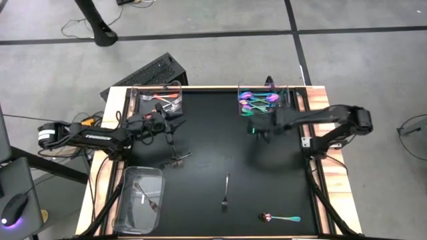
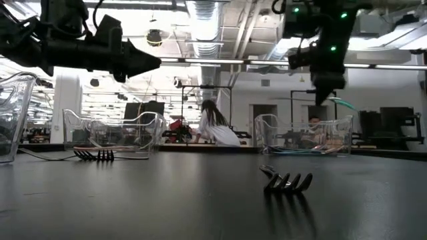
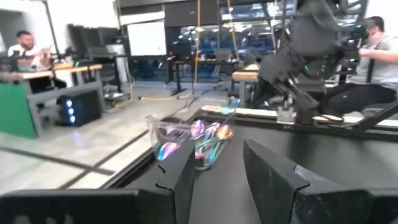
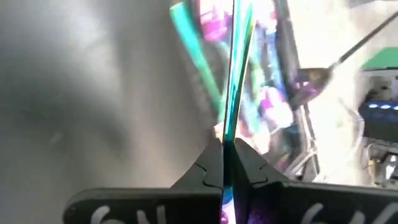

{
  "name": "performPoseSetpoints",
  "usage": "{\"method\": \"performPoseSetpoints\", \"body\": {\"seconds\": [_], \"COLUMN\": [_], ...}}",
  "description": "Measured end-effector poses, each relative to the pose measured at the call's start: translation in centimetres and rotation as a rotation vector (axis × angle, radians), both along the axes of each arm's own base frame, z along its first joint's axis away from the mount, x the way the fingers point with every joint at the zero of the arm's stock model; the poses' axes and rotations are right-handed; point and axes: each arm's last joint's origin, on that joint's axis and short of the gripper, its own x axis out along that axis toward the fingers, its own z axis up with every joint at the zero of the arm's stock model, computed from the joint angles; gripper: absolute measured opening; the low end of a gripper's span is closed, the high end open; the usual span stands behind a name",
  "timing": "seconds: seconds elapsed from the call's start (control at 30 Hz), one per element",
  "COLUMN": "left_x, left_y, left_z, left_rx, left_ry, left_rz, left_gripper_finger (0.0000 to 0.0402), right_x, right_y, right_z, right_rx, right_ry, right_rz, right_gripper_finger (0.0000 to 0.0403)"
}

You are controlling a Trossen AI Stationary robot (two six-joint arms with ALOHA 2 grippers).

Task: Sort silverware by color (type)
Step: Put the blue spoon into top right transparent bin

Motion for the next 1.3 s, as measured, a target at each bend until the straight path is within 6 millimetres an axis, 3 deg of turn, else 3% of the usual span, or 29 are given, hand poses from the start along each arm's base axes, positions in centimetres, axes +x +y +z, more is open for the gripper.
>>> {"method": "performPoseSetpoints", "body": {"seconds": [0.17,0.3,0.43,0.63,0.77,0.93,1.13,1.3], "left_x": [-0.2,-0.2,-0.2,-0.2,-0.2,-0.2,-0.1,-0.1], "left_y": [0.5,0.6,0.6,0.5,0.5,0.4,0.4,0.3], "left_z": [-0.4,-0.4,-0.4,-1.0,-0.7,-0.4,-0.6,-0.4], "left_rx": [-0.041,-0.033,-0.028,-0.102,-0.110,-0.106,-0.145,-0.142], "left_ry": [0.023,0.028,0.032,0.066,0.029,-0.004,0.011,-0.007], "left_rz": [0.077,0.104,0.097,0.044,0.066,0.037,0.023,0.013], "left_gripper_finger": [0.0125,0.0125,0.0125,0.0125,0.0125,0.0125,0.0125,0.0125], "right_x": [-1.2,-1.3,-1.4,-1.3,-0.7,-0.1,1.0,1.6], "right_y": [-5.0,-8.2,-10.5,-11.7,-10.8,-7.9,-2.4,2.5], "right_z": [1.2,1.0,0.7,0.1,0.0,0.0,-0.3,-0.4], "right_rx": [-0.086,-0.114,-0.133,-0.116,-0.135,-0.087,0.176,0.275], "right_ry": [0.054,0.126,0.169,0.137,0.122,-0.010,-0.153,-0.164], "right_rz": [-0.003,0.067,0.094,0.065,0.048,-0.046,-0.035,0.061], "right_gripper_finger": [0.0015,0.0026,0.0055,0.0116,0.0170,0.0216,0.0222,0.0212]}}
